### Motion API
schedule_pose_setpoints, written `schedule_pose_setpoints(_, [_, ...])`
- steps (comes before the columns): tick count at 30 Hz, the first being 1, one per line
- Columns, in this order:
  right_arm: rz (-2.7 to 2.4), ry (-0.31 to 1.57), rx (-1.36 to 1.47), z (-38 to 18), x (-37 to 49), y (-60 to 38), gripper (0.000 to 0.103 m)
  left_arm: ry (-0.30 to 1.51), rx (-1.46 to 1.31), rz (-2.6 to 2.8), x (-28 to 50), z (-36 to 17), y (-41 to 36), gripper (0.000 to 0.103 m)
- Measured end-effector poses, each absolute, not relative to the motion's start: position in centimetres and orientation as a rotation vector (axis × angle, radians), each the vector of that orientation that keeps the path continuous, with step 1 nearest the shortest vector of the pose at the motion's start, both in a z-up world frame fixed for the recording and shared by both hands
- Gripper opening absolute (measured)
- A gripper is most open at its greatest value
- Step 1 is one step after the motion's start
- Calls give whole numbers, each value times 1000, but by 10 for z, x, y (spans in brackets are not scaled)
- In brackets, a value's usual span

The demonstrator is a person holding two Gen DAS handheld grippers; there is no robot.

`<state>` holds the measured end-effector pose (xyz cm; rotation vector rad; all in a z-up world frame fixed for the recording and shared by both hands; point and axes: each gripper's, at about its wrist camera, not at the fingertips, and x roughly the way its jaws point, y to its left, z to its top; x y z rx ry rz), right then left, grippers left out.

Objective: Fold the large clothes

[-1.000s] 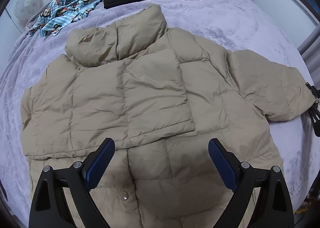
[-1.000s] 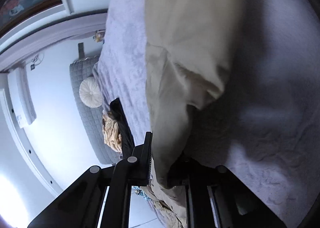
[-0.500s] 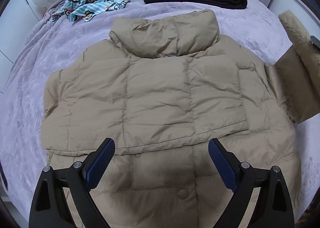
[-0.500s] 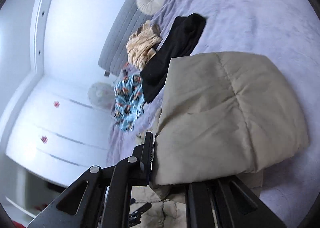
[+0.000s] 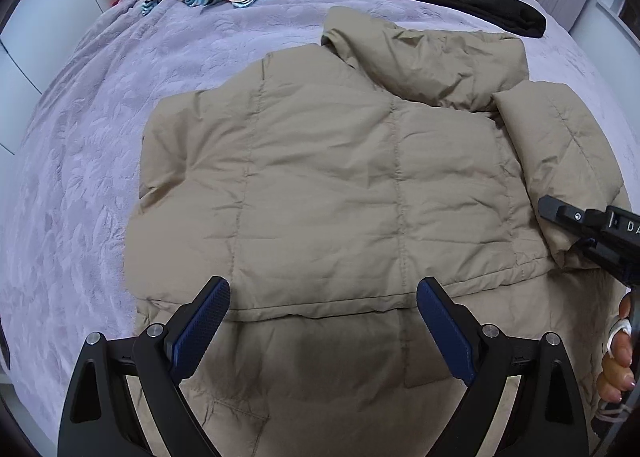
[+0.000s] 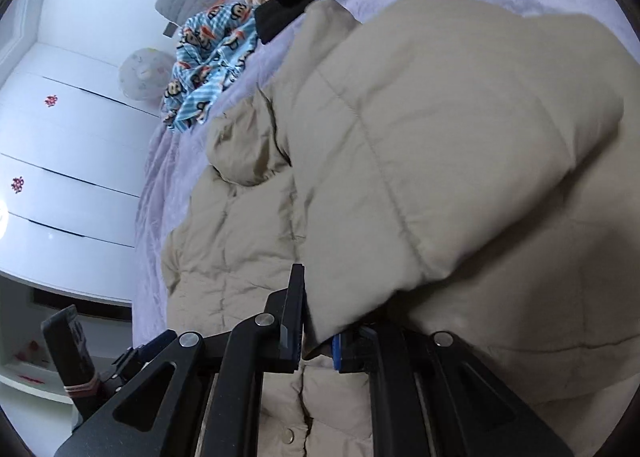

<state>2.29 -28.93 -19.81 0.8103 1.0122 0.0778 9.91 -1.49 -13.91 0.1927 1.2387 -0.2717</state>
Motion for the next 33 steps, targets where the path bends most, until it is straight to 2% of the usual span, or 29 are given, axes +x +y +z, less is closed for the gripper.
schedule_pose_setpoints(6, [18, 1063, 815, -204, 18, -289, 13, 1235, 158, -289, 106, -140, -10, 95])
schedule_pose_setpoints(7, [10, 1077, 809, -199, 18, -289, 17, 1230, 151, -296, 107, -139, -9, 95])
schedule_pose_setpoints(9, [4, 1064, 790, -183, 16, -287, 48, 1224, 130, -315, 109, -137, -9, 95])
schedule_pose_setpoints(10, [0, 1043, 788, -175, 10, -288, 75, 1221, 117, -325, 110, -136, -8, 95])
schedule_pose_setpoints(11, [-13, 1014, 790, -166, 2, -291, 81, 1218, 106, -335, 112, -135, -7, 95])
schedule_pose_setpoints(16, [-116, 875, 923, -148, -26, -326, 81, 1191, 32, -390, 124, -125, 2, 95])
schedule_pose_setpoints(18, [-154, 829, 1028, -151, -29, -346, 72, 1177, -22, -421, 128, -120, 8, 95])
schedule_pose_setpoints(20, [-169, 788, 1126, -157, -24, -361, 23, 1166, -79, -453, 134, -116, 16, 95])
schedule_pose_setpoints(21, [-155, 784, 1127, -155, -17, -361, 20, 1163, -115, -476, 137, -114, 20, 95])
schedule_pose_setpoints(27, [85, 872, 726, -118, 39, -277, 19, 1188, -405, -594, 150, -120, 48, 95])
schedule_pose_setpoints(30, [192, 966, 530, -121, 53, -220, 20, 1207, -539, -622, 155, -127, 58, 95])
schedule_pose_setpoints(32, [225, 1058, 437, -135, 58, -191, 26, 1221, -585, -641, 157, -132, 60, 95])
schedule_pose_setpoints(33, [226, 1100, 403, -142, 59, -182, 32, 1230, -602, -653, 157, -134, 59, 95])
